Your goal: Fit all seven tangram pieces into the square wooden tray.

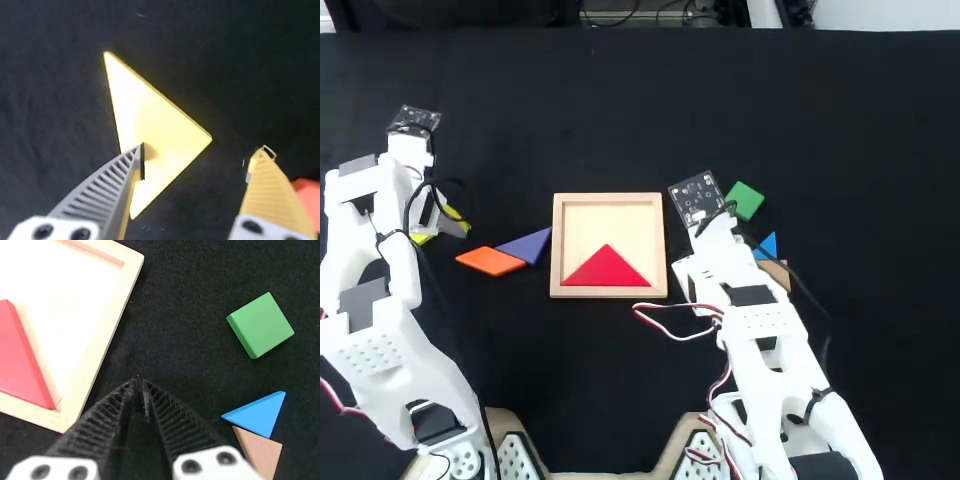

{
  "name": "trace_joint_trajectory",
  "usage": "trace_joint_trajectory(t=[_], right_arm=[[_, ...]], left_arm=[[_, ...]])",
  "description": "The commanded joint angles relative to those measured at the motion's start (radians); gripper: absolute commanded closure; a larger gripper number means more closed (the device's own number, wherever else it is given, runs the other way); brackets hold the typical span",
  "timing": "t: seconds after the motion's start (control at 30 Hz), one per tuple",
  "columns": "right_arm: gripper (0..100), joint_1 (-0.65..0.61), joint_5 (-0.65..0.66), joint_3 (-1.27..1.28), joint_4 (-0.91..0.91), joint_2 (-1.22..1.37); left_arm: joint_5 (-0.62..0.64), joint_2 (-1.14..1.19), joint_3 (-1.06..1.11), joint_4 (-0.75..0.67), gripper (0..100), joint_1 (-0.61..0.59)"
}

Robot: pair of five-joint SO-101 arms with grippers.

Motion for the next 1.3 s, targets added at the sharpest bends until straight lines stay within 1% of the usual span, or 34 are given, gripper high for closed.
trace_joint_trajectory(t=[0.0,0.07,0.2,0.37,0.6,0.97,1.1,1.27], right_arm=[[98.5,-0.015,0.011,-0.007,-0.011,-0.028],[98.5,-0.015,0.011,-0.007,-0.011,-0.028],[98.5,-0.015,0.011,-0.007,-0.011,-0.028],[98.5,-0.015,0.011,-0.007,-0.011,-0.028],[98.5,-0.015,0.011,-0.007,-0.011,-0.028],[98.5,-0.015,0.011,-0.007,-0.011,-0.028],[98.5,-0.015,0.011,-0.007,-0.011,-0.028],[98.5,-0.015,0.011,-0.007,-0.011,-0.028]], left_arm=[[0.209,-0.057,-0.071,-0.014,66,-0.005],[0.261,-0.057,-0.073,-0.032,66,-0.005],[0.222,-0.055,-0.062,-0.075,66,-0.005],[0.173,-0.052,-0.062,-0.075,66,-0.005],[0.103,0.040,-0.073,-0.077,66,-0.005],[0.091,0.066,-0.102,-0.074,66,-0.042],[0.041,0.068,-0.094,-0.072,66,-0.050],[0.038,0.068,-0.074,-0.080,66,-0.041]])
